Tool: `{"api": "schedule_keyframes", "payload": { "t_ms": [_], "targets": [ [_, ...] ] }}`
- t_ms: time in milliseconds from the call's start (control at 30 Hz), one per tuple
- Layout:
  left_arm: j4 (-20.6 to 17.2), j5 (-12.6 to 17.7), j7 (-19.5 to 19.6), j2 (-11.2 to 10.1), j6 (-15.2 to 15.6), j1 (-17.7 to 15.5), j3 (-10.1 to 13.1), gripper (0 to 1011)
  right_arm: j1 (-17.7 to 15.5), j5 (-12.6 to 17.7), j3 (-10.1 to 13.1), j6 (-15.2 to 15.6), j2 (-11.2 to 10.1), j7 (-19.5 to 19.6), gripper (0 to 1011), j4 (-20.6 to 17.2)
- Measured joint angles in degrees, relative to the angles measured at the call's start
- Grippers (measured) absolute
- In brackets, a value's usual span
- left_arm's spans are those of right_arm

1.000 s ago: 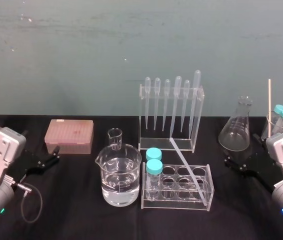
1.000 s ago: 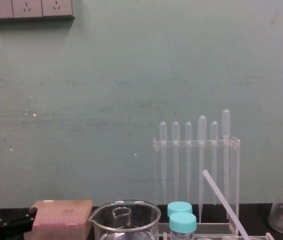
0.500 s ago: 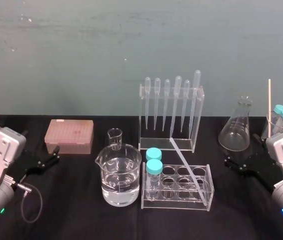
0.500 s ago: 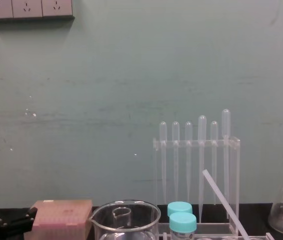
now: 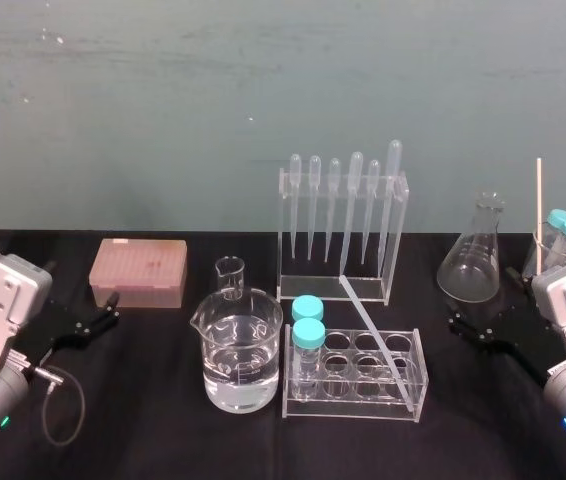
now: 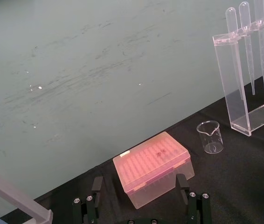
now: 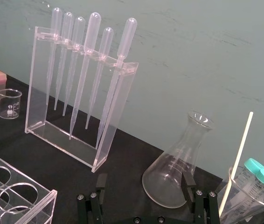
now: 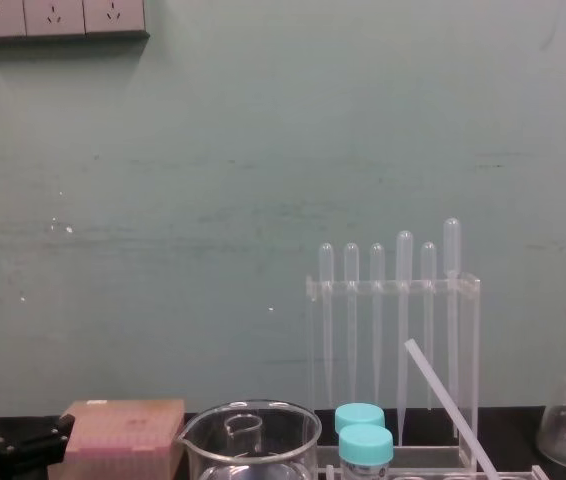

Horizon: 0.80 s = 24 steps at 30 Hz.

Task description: Pick up the stirring rod with one hand, then place it down.

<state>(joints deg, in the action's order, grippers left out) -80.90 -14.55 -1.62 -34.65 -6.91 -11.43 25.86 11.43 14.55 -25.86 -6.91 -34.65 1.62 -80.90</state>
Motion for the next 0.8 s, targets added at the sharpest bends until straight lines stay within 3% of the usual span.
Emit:
{"api": "schedule_keyframes", "payload": {
  "t_ms": [800],
  "targets": [
    [0.0, 0.0, 0.0, 0.0, 0.0, 0.0, 0.0, 1000, 0.0, 0.0, 0.0, 0.0, 0.0, 0.0, 1003, 0.0]
  ]
}}
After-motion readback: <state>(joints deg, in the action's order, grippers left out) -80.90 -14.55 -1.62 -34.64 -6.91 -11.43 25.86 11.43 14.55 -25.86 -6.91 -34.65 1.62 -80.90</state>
